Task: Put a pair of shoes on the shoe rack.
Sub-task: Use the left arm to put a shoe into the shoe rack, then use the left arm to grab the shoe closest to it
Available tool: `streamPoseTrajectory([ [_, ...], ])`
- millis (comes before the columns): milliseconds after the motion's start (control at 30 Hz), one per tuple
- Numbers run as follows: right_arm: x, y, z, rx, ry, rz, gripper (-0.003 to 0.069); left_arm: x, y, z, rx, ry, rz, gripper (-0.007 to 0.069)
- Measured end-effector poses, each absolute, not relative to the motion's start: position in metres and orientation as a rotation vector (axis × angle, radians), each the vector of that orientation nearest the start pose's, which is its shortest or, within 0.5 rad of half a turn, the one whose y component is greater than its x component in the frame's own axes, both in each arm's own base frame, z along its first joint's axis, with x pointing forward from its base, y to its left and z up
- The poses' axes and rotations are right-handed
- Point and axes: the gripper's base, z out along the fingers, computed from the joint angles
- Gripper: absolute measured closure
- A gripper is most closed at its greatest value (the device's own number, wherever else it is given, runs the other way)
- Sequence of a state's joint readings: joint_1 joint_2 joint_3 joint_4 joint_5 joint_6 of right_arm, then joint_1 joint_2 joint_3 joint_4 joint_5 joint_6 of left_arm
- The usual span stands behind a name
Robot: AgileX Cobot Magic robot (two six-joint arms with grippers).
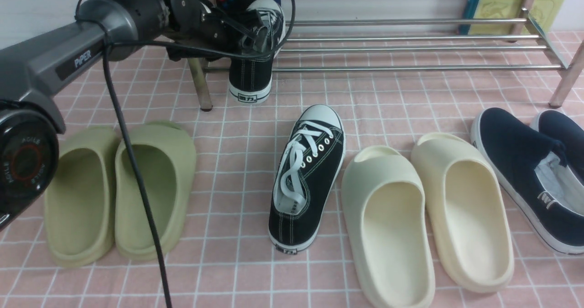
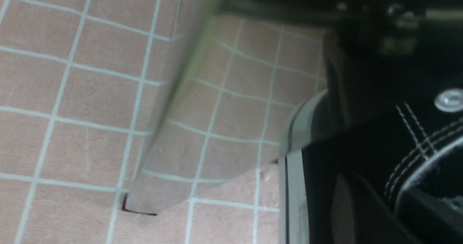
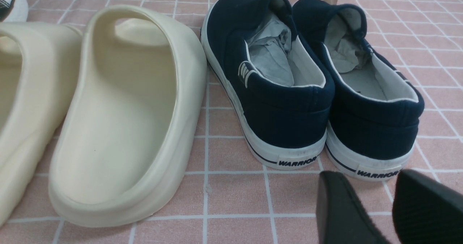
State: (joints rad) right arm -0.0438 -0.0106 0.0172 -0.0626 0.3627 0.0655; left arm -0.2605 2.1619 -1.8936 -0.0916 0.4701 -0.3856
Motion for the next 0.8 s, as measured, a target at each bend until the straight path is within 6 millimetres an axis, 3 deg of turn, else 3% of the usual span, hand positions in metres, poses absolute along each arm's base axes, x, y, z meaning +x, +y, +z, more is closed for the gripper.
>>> streamPoseTrajectory([
  [233, 0.053, -0.004, 0.175, 0.062, 1.851, -0.046, 0.0419, 0.489, -0.133, 0.262, -0.152, 2.297, -0.373, 0.0336],
  [300, 0.053, -0.004, 0.175, 0.062, 1.851, -0.046, 0.0419, 0.483, -0.127, 0.272, -0.117, 2.322, -0.335, 0.0246],
  [367, 0.053, -0.004, 0.175, 0.062, 1.851, -0.046, 0.0419, 0.479, -0.123, 0.279, -0.097, 2.343, -0.313, 0.0212],
  [500, 0.053, -0.004, 0.175, 0.062, 1.851, -0.046, 0.0419, 0.437, -0.123, 0.330, 0.093, 2.416, -0.236, 0.0148],
  [567, 0.053, -0.004, 0.175, 0.062, 1.851, -0.046, 0.0419, 0.421, -0.132, 0.338, 0.170, 2.440, -0.231, 0.0144],
  [633, 0.053, -0.004, 0.175, 0.062, 1.851, -0.046, 0.0419, 0.410, -0.138, 0.338, 0.213, 2.465, -0.231, 0.0142],
  [733, 0.053, -0.004, 0.175, 0.062, 1.851, -0.046, 0.0419, 0.375, -0.161, 0.312, 0.334, 2.574, -0.241, 0.0142],
  [767, 0.053, -0.004, 0.175, 0.062, 1.851, -0.046, 0.0419, 0.374, -0.161, 0.314, 0.334, 2.571, -0.242, 0.0142],
  [800, 0.053, -0.004, 0.175, 0.062, 1.851, -0.046, 0.0419, 0.359, -0.168, 0.293, 0.380, 2.638, -0.239, 0.0142],
])
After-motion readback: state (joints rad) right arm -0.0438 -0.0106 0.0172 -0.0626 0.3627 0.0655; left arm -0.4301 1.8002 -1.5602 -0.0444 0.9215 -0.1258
